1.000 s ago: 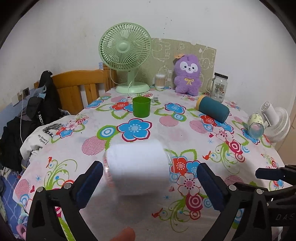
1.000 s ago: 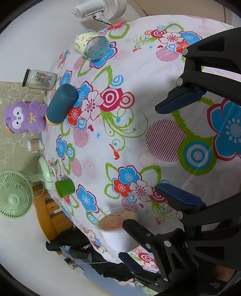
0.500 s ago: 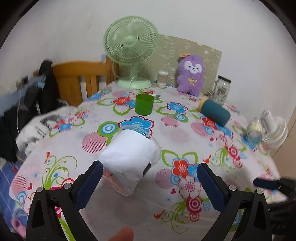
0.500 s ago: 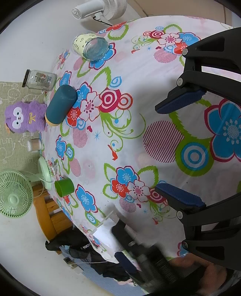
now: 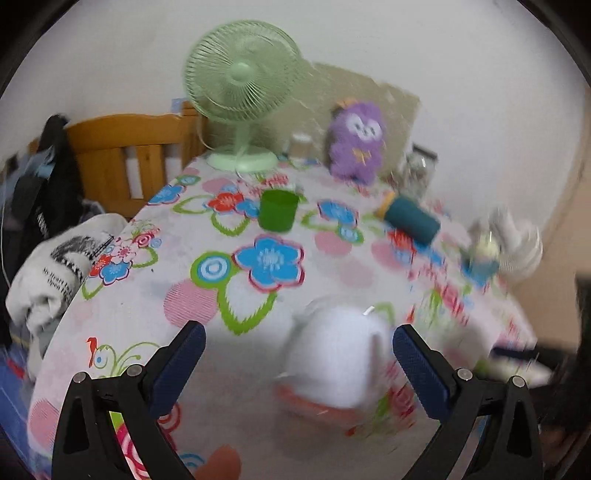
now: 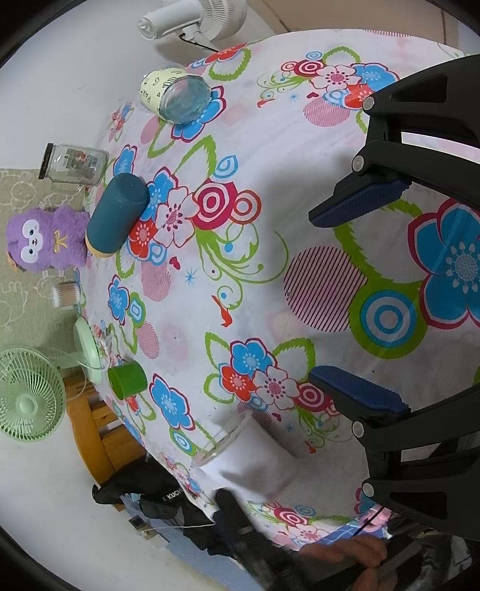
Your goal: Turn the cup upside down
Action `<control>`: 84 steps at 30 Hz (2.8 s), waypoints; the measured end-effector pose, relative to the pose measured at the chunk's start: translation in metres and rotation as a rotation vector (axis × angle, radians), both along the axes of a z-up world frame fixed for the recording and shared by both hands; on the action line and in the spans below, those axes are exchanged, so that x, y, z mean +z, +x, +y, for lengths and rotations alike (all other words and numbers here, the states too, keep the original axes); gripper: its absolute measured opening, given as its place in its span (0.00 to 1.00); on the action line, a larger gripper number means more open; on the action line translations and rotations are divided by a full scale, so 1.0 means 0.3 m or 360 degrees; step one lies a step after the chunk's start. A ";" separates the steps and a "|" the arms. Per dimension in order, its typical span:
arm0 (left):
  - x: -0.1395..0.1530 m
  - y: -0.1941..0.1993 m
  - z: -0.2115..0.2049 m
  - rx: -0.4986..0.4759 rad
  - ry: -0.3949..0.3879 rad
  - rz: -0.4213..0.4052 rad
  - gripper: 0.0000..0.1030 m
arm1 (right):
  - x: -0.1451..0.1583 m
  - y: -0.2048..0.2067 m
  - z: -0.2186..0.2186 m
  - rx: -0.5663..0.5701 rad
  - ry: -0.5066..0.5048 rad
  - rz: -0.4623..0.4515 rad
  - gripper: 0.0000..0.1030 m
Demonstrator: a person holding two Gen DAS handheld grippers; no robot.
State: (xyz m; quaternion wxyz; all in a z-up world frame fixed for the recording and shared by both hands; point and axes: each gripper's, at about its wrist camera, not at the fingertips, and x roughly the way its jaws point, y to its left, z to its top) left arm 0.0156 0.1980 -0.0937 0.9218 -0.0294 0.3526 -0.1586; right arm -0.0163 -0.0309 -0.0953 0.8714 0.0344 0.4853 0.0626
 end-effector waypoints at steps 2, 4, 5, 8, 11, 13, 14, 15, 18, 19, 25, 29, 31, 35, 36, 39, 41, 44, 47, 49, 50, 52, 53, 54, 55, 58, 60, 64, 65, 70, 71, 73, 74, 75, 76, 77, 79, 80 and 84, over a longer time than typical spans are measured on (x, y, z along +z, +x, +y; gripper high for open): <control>-0.045 -0.001 -0.005 -0.0055 0.0040 0.0015 1.00 | -0.004 0.007 0.007 0.0004 0.0000 0.0008 0.77; -0.057 -0.010 -0.010 -0.0148 -0.0023 0.0025 1.00 | -0.006 0.011 0.021 0.0021 -0.0010 0.0012 0.77; -0.056 -0.013 -0.018 -0.0178 -0.0022 0.0032 1.00 | -0.005 0.012 0.028 0.0030 -0.0015 0.0011 0.77; -0.054 -0.034 -0.053 -0.0270 -0.0008 0.0009 1.00 | -0.002 0.011 0.042 0.0049 -0.0027 0.0004 0.77; -0.062 -0.038 -0.073 -0.0328 -0.0014 0.0020 1.00 | -0.007 0.013 0.040 0.0041 -0.0033 0.0012 0.77; -0.069 -0.033 -0.081 -0.0359 -0.0037 0.0040 1.00 | -0.009 0.014 0.034 0.0031 -0.0036 0.0016 0.77; -0.068 -0.037 -0.085 -0.0384 -0.0054 0.0043 1.00 | -0.008 0.013 0.032 0.0027 -0.0037 0.0017 0.77; -0.065 -0.042 -0.091 -0.0422 -0.0078 0.0043 1.00 | -0.008 0.014 0.027 0.0020 -0.0036 0.0017 0.77; -0.066 -0.058 -0.109 -0.0512 -0.0106 0.0047 1.00 | -0.007 0.011 0.018 0.0008 -0.0041 0.0016 0.77; -0.071 -0.063 -0.119 -0.0542 -0.0098 0.0046 1.00 | -0.007 0.010 0.017 0.0006 -0.0042 0.0016 0.77; -0.121 -0.063 -0.147 -0.0588 -0.0076 0.0107 0.82 | -0.011 0.005 0.009 0.0003 -0.0046 0.0021 0.77; -0.134 -0.054 -0.152 -0.0578 -0.0058 0.0156 0.67 | -0.011 0.003 0.006 -0.0004 -0.0039 0.0017 0.77; -0.127 -0.056 -0.155 -0.0557 -0.0027 0.0166 0.65 | -0.012 0.004 0.003 -0.0005 -0.0033 0.0015 0.77; -0.081 -0.054 -0.165 -0.0507 0.0098 0.0230 0.65 | -0.015 0.010 0.000 0.0001 -0.0017 0.0013 0.77; -0.058 -0.054 -0.167 -0.0519 0.0117 0.0237 0.65 | -0.015 0.011 0.000 0.0002 -0.0014 0.0014 0.77; 0.013 -0.030 -0.178 -0.0487 0.0260 0.0337 0.65 | -0.015 0.014 0.003 0.0014 0.0004 0.0009 0.77; 0.026 0.027 -0.163 -0.0425 0.0307 0.0600 0.65 | -0.010 0.010 0.006 0.0026 0.0015 -0.0005 0.77; 0.049 0.082 -0.148 -0.0443 0.0406 0.0772 0.65 | -0.008 0.005 0.008 0.0036 0.0026 -0.0014 0.77; 0.073 0.097 -0.144 -0.0459 0.0571 0.0839 0.66 | -0.009 0.004 0.009 0.0030 0.0030 -0.0011 0.77; 0.075 0.105 -0.149 -0.0492 0.0652 0.0916 0.66 | -0.009 0.003 0.011 0.0025 0.0039 -0.0008 0.77; 0.066 0.107 -0.153 -0.0504 0.0696 0.0963 0.66 | -0.010 0.002 0.012 0.0028 0.0041 -0.0010 0.77; 0.038 0.107 -0.163 -0.0526 0.0796 0.1056 0.66 | -0.011 0.001 0.017 0.0035 0.0044 -0.0011 0.77; 0.026 0.104 -0.173 -0.0530 0.0839 0.1081 0.66 | -0.011 0.001 0.022 0.0043 0.0044 -0.0010 0.77; 0.012 0.102 -0.180 -0.0538 0.0885 0.1104 0.66 | -0.012 0.001 0.023 0.0048 0.0044 -0.0010 0.77; -0.003 0.100 -0.187 -0.0549 0.0919 0.1126 0.66 | -0.015 0.002 0.024 0.0053 0.0042 -0.0010 0.77; -0.037 0.105 -0.205 -0.0560 0.0952 0.1173 0.65 | -0.021 0.006 0.033 0.0070 0.0045 -0.0005 0.77; -0.048 0.113 -0.218 -0.0561 0.0953 0.1178 0.65 | -0.026 0.008 0.041 0.0080 0.0042 0.0002 0.77; -0.056 0.137 -0.244 -0.0553 0.0954 0.1161 0.66 | -0.031 0.012 0.047 0.0092 0.0042 0.0007 0.77; -0.055 0.148 -0.251 -0.0544 0.0947 0.1143 0.66 | -0.031 0.014 0.047 0.0093 0.0043 0.0006 0.77; -0.001 0.183 -0.266 -0.0534 0.0834 0.0992 0.85 | -0.035 0.020 0.049 0.0099 0.0040 0.0010 0.77; 0.012 0.186 -0.265 -0.0537 0.0803 0.0970 0.85 | -0.036 0.021 0.050 0.0100 0.0039 0.0012 0.77; 0.033 0.193 -0.262 -0.0539 0.0752 0.0946 0.87 | -0.037 0.023 0.050 0.0099 0.0040 0.0012 0.77; 0.043 0.194 -0.258 -0.0541 0.0734 0.0932 0.87 | -0.037 0.022 0.050 0.0100 0.0041 0.0012 0.77; 0.051 0.196 -0.253 -0.0545 0.0719 0.0915 0.89 | -0.037 0.023 0.050 0.0101 0.0041 0.0011 0.77; 0.061 0.195 -0.244 -0.0550 0.0697 0.0890 0.91 | -0.038 0.022 0.051 0.0102 0.0040 0.0011 0.77; 0.069 0.190 -0.232 -0.0556 0.0681 0.0858 0.92 | -0.041 0.023 0.051 0.0102 0.0039 0.0012 0.77; 0.079 0.180 -0.205 -0.0567 0.0647 0.0796 0.96 | -0.046 0.024 0.049 0.0098 0.0040 0.0019 0.77; 0.074 0.169 -0.187 -0.0561 0.0625 0.0780 0.96 | -0.049 0.027 0.048 0.0094 0.0038 0.0024 0.77; 0.085 0.154 -0.128 -0.0573 0.0474 0.0714 0.96 | -0.052 0.034 0.052 0.0086 0.0034 0.0028 0.77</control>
